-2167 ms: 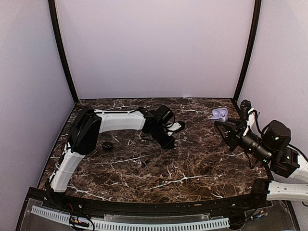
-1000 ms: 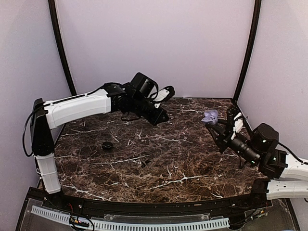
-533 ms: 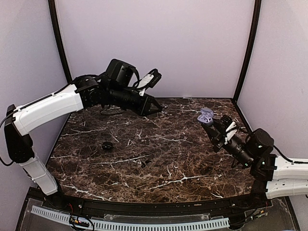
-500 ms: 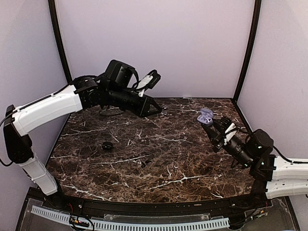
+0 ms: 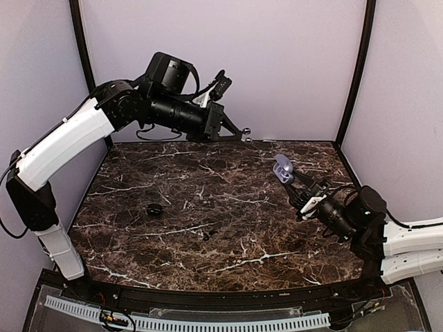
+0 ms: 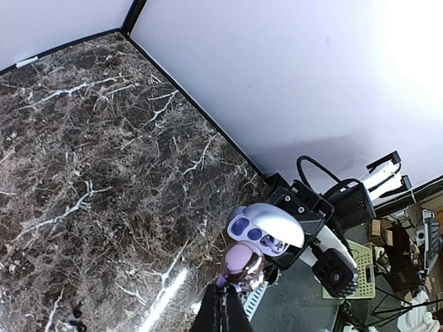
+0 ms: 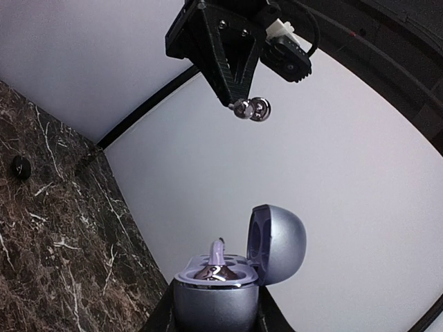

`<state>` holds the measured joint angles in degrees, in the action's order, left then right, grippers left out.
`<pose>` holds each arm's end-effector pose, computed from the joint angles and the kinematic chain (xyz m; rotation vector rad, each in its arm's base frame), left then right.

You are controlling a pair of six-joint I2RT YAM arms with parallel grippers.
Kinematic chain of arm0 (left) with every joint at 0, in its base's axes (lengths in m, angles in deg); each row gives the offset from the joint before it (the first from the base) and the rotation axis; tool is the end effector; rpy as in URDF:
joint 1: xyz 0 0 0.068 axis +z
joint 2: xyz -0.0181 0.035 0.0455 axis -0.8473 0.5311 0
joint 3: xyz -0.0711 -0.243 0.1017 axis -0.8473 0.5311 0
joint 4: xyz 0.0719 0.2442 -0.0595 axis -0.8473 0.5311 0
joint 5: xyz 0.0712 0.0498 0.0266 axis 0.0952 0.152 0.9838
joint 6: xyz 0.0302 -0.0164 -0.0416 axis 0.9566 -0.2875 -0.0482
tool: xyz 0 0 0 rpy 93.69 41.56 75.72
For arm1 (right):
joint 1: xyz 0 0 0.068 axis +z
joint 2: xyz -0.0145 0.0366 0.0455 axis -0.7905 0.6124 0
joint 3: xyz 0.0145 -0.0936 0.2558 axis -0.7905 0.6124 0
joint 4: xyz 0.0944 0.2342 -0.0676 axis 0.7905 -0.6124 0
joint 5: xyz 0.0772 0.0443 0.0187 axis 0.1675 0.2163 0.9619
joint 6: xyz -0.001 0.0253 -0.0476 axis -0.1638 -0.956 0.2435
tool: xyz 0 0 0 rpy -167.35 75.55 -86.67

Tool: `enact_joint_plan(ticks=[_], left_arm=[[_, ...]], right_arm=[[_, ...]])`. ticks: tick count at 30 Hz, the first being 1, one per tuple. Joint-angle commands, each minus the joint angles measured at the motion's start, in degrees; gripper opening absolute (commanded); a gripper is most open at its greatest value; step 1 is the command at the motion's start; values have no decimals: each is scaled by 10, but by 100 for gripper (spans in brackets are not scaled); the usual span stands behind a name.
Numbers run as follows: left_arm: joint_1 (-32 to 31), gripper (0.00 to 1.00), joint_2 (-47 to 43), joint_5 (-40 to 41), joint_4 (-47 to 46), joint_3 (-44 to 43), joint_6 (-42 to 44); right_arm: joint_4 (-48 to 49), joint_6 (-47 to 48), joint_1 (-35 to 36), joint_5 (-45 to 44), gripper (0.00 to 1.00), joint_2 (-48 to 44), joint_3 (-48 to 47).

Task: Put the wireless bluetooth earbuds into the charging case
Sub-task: Insert the left earbud into the left side groove of the charging case.

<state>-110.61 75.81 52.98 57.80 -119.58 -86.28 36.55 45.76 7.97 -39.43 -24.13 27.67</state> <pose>0.2167 -0.3058 0.4570 0.7291 2.0785 -1.2278 0.1051 0.1684 0.2699 -0.9798 0.8225 -0.0791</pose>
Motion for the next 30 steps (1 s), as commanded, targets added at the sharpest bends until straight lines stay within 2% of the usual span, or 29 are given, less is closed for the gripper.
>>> enact_joint_plan(ticks=[1,12,30], left_arm=[[-8,0,40,-54,80,-52,-39],[-37,0,57,-94,76,-53,-62],[-39,0,105,-104,103,-90,-91]], right_arm=[[86,79,18,-20,0,14,1],[125,159,28,-28,0,47,2],[158,194,43,-36,0,60,11]])
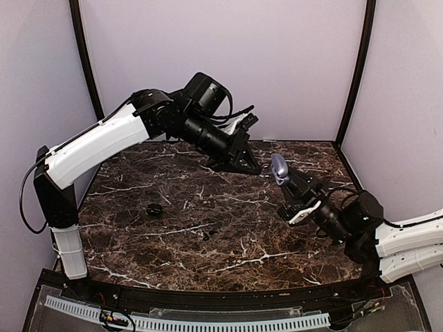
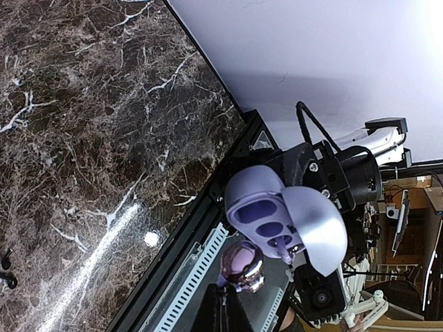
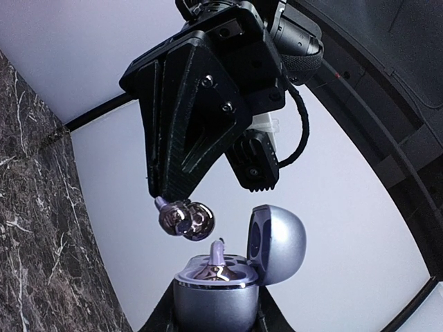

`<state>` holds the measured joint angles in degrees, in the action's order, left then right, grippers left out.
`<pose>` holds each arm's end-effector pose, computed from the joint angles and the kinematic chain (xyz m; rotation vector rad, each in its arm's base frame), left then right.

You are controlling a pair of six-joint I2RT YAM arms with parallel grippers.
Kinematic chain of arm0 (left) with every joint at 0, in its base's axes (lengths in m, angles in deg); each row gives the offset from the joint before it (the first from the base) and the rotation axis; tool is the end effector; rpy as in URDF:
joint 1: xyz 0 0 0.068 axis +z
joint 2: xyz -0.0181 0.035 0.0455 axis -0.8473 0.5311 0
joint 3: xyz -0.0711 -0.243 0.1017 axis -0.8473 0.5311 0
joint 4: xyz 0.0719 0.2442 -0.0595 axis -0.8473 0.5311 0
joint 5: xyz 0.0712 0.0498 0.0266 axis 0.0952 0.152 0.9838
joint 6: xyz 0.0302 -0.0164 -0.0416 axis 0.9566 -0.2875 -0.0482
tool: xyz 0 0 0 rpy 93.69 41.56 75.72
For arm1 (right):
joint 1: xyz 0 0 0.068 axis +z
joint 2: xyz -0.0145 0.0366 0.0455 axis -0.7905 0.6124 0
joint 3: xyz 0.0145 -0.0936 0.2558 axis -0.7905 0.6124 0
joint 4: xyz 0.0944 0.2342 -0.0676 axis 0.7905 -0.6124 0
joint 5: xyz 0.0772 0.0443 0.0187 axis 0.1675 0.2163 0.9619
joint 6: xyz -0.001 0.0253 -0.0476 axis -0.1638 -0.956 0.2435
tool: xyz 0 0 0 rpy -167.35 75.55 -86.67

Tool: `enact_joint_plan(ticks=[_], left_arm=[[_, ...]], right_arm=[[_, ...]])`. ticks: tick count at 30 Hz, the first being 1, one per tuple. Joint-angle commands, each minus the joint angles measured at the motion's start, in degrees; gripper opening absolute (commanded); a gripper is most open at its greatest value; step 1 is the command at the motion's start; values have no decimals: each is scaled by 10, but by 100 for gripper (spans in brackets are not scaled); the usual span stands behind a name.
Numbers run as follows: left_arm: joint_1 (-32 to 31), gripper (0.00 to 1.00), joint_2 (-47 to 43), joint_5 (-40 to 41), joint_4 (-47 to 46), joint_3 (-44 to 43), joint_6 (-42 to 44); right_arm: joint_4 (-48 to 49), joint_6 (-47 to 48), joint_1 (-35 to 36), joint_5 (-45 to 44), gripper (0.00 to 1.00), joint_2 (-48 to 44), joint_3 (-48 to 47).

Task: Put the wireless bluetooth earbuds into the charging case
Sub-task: Insert the left earbud into the left side groove of the charging case.

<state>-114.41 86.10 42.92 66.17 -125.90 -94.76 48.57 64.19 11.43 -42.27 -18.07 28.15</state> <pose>0.2136 -0.3562 0.4123 0.7874 2.4111 -1.4012 0.0998 0.1808 0.2691 -1.0145 0.6348 -0.3262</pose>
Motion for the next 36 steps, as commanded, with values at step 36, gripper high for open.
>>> enact_joint_plan(ticks=[36], left_arm=[[9,0,24,-21,29,-51,-23]], right_arm=[[29,39,21,-10,0,19,1]])
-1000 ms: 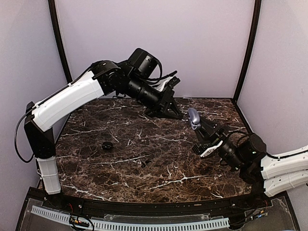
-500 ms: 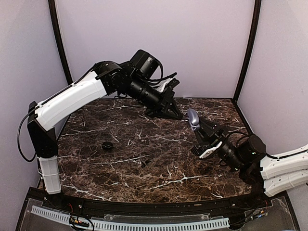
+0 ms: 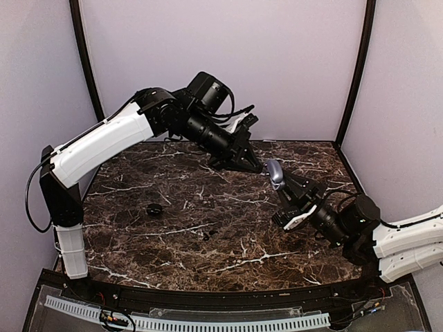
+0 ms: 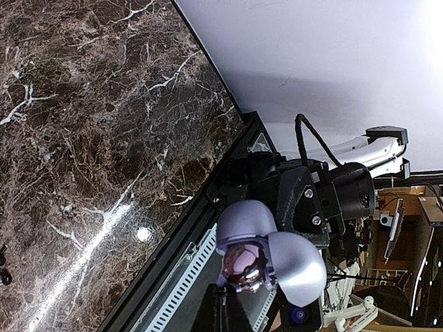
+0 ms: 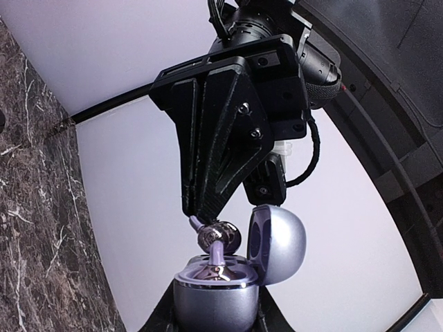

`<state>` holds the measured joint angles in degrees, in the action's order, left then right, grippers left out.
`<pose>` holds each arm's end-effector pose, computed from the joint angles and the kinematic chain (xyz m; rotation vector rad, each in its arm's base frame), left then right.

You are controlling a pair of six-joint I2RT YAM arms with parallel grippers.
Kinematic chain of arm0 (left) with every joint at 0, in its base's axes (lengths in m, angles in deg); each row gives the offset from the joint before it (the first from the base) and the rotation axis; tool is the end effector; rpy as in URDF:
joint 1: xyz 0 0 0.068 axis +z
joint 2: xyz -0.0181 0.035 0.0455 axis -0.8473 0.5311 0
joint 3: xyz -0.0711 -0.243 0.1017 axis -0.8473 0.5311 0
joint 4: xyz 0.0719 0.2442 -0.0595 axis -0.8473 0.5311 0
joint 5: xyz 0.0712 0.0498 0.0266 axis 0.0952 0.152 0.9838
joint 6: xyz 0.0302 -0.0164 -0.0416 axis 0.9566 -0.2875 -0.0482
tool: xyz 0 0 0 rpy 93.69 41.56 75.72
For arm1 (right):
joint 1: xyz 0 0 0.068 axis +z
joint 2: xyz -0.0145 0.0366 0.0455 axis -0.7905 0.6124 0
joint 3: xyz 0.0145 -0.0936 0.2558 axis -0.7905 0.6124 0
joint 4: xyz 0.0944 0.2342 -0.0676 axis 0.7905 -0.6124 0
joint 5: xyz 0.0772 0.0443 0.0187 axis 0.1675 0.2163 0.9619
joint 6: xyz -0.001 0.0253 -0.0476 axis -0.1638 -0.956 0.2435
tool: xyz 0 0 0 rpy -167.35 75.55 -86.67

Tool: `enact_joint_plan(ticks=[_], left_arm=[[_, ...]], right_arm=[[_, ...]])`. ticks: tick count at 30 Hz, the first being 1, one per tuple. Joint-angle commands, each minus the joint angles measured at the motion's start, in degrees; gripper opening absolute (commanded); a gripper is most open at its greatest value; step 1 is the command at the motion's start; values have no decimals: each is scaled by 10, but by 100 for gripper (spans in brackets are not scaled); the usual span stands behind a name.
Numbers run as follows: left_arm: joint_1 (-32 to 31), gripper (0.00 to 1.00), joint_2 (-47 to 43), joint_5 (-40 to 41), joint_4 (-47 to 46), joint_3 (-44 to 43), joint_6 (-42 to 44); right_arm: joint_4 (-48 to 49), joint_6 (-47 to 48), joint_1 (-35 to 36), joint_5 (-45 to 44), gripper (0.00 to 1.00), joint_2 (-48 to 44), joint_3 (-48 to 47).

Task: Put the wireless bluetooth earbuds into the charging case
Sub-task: Insert the left earbud into the left side groove of the charging case.

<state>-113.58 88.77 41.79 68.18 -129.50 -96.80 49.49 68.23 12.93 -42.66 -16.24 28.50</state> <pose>0.2229 -0.3602 0.4104 0.7407 2.4599 -1.4192 0.0968 0.1866 0.2627 -1.0646 0.5971 -0.3709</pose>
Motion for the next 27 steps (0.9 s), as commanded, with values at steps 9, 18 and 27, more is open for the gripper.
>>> enact_joint_plan(ticks=[9,18,27], left_arm=[[0,0,2,-10,20,-10,0],[0,0,5,-10,22,-10,-1],[0,0,14,0,37,-18,0]], right_arm=[[16,4,6,-5,0,2,-5],[7,19,8,-4,0,10,-7],[1,31,13,-5,0,18,-9]])
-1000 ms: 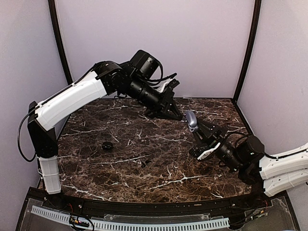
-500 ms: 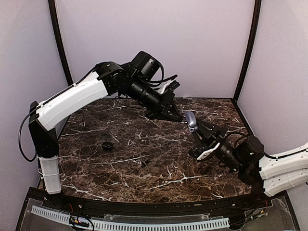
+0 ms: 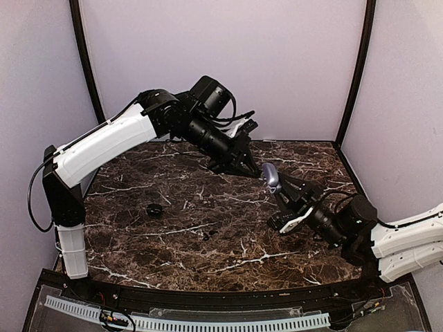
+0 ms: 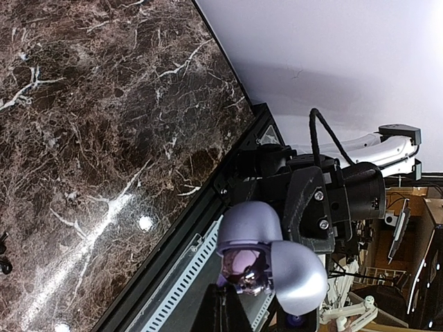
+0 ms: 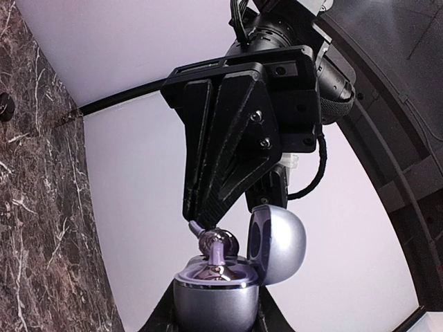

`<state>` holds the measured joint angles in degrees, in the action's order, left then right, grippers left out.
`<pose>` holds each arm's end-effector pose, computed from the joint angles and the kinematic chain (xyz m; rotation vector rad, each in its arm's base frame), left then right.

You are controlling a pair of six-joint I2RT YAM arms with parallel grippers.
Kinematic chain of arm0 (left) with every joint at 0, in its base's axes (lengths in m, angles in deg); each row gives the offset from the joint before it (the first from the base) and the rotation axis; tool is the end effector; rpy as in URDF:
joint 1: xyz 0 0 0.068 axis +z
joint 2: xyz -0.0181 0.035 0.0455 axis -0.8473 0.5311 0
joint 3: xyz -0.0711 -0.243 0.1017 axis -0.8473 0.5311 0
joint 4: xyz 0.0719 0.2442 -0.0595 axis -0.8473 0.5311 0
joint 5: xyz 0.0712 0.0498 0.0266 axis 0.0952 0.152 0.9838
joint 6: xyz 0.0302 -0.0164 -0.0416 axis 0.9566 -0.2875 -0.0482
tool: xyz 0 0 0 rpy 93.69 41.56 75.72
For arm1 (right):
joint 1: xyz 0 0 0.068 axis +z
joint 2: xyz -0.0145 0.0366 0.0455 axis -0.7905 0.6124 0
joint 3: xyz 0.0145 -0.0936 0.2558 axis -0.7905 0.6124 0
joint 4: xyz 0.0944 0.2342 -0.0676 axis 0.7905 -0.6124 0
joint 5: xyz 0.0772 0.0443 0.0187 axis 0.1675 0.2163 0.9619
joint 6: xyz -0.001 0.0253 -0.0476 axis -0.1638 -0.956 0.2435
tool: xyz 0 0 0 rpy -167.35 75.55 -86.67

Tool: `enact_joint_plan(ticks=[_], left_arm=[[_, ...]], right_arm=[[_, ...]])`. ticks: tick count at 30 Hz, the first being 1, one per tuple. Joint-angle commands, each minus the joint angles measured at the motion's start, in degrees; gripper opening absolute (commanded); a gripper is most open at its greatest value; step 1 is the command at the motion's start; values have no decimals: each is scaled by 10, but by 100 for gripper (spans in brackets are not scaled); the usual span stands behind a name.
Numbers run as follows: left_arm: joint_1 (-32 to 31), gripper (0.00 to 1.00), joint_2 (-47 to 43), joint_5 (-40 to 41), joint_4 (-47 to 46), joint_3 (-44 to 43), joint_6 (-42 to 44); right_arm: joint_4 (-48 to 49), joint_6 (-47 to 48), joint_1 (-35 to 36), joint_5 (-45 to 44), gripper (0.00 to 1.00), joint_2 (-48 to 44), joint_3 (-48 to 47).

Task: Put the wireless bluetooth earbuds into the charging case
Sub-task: Insert the left earbud into the left side groove of the charging case.

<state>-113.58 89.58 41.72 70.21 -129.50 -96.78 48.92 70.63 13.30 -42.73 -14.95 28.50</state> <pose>0.2238 -0.3617 0.4019 0.7353 2.5169 -1.3936 0.0972 0.1905 0.2574 -1.1113 0.5804 -0.4051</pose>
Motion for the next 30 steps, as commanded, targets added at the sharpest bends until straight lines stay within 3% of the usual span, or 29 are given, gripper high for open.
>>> enact_joint_plan(ticks=[1,30], left_arm=[[0,0,7,2,19,-19,0],[19,0,17,-8,21,-39,-22]], right_arm=[[6,9,10,-5,0,5,-9],[-23,9,20,7,0,-13,-5]])
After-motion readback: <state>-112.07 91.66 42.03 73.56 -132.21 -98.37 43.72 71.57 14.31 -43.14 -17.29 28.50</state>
